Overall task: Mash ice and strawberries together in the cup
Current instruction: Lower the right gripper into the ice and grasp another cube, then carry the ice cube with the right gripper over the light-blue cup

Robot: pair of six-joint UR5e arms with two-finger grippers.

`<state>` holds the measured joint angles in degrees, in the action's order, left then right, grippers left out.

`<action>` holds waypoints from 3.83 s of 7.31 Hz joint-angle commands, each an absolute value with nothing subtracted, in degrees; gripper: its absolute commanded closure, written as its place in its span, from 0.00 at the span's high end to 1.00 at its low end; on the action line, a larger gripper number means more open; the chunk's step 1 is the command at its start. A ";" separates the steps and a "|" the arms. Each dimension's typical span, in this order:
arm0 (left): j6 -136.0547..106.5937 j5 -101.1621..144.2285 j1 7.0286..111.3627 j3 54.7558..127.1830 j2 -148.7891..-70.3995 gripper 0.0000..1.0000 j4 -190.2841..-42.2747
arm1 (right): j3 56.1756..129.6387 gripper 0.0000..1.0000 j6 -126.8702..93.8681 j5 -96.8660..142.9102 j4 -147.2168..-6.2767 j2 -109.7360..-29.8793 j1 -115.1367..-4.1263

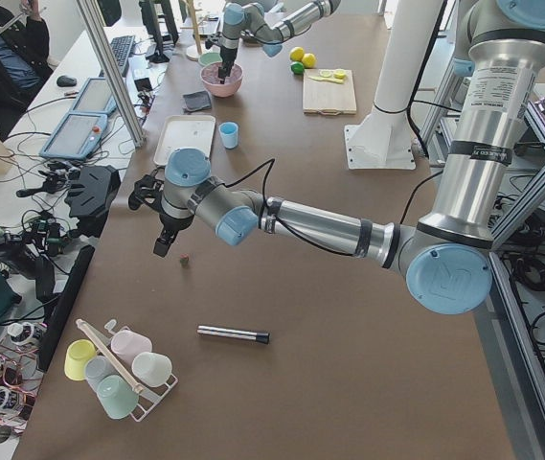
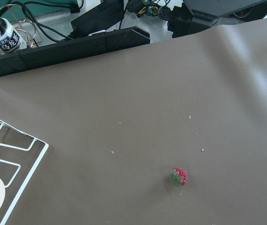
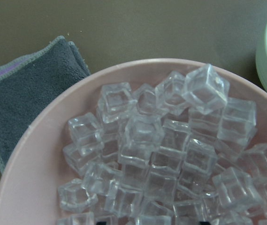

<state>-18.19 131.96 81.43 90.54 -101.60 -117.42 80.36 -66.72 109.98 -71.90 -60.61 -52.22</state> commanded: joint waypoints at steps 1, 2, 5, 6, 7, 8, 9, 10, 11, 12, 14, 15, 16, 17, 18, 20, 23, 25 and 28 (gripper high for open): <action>-18.19 131.92 81.21 90.61 -101.60 0.98 -117.42 | 79.98 0.70 -66.71 109.95 -71.89 -60.64 -52.12; -18.19 131.92 81.21 90.70 -101.69 0.98 -117.42 | 79.81 0.60 -66.71 109.86 -71.89 -60.64 -51.86; -18.19 131.92 81.21 90.79 -101.60 0.98 -117.42 | 79.89 0.00 -66.19 109.95 -71.89 -60.64 -51.77; -18.19 131.92 81.21 90.79 -101.51 0.98 -117.51 | 79.98 0.00 -66.09 109.95 -71.89 -60.64 -51.77; -18.19 131.92 81.21 90.79 -101.51 0.98 -117.51 | 80.50 0.00 -66.09 110.21 -71.81 -60.47 -52.03; -18.19 132.01 81.12 90.79 -101.51 0.98 -117.42 | 81.55 0.00 -65.92 110.82 -71.81 -60.47 -53.25; -18.19 132.01 81.21 90.79 -101.60 0.98 -117.51 | 82.87 0.00 -65.57 112.92 -71.98 -60.47 -55.26; -18.28 132.01 81.21 90.79 -101.60 0.98 -117.42 | 83.84 0.00 -64.26 114.07 -72.07 -60.38 -57.46; -18.37 132.01 81.12 90.88 -101.69 0.98 -117.42 | 85.76 0.00 -63.55 113.82 -71.90 -60.21 -58.61; -18.37 132.01 81.12 91.14 -101.60 0.98 -117.42 | 87.35 0.00 -63.81 113.38 -71.89 -57.42 -58.62; -18.46 132.10 81.12 90.97 -101.43 0.98 -117.42 | 87.36 0.00 -63.99 111.37 -71.81 -51.27 -55.66; -18.46 132.19 81.12 90.71 -101.34 0.98 -117.42 | 87.36 0.00 -64.07 108.49 -71.81 -49.33 -53.46; -18.46 132.36 81.12 90.79 -100.47 0.98 -117.42 | 86.93 0.00 -64.25 105.85 -71.81 -46.87 -51.26; -18.46 132.36 81.12 90.79 -99.68 0.98 -117.42 | 86.84 0.00 -64.34 102.34 -71.81 -45.11 -48.02; -18.46 132.36 81.12 90.62 -99.58 0.98 -117.42 | 86.66 0.00 -64.34 98.30 -71.98 -43.70 -45.03; -18.37 132.62 81.12 90.53 -98.88 0.98 -117.42 | 81.60 0.00 -63.72 93.80 -71.90 -38.61 -40.37; -18.46 132.63 81.12 90.62 -98.35 0.98 -117.42 | 75.86 0.00 -62.06 92.81 -71.89 -35.42 -37.54; -18.46 132.63 81.21 90.53 -97.91 0.98 -117.42 | 74.71 0.00 -62.05 92.90 -71.89 -35.59 -36.65; -18.46 132.71 81.21 92.10 -96.16 0.98 -117.51 | 74.79 0.00 -62.40 93.86 -72.07 -37.35 -36.74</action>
<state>-18.46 132.68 81.18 91.48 -96.97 -117.48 74.83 -62.25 93.41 -71.99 -36.66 -36.71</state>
